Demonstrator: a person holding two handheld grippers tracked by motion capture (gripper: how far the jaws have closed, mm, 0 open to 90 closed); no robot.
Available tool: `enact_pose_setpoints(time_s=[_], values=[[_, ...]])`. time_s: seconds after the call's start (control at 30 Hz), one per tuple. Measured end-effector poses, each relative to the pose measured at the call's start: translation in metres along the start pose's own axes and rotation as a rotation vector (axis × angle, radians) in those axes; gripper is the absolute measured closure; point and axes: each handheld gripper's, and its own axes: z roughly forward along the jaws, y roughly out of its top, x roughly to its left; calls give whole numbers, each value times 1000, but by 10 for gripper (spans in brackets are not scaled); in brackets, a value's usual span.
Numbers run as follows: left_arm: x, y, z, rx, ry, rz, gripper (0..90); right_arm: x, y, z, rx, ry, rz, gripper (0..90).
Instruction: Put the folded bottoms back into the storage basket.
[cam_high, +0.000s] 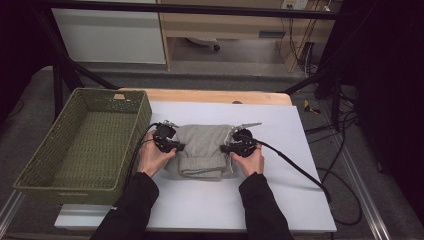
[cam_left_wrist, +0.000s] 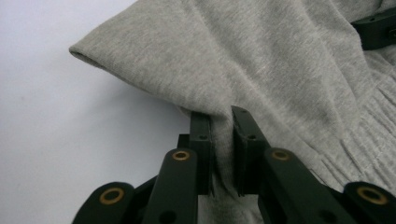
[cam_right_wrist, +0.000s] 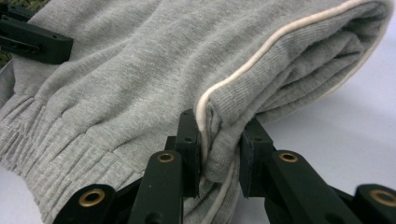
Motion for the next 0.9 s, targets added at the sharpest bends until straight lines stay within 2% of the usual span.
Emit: enact_pose_setpoints(time_s=[0.9], values=[[-12,2,-22,-15,-32,26,803,8,0,-23,-41,20,-14,739]])
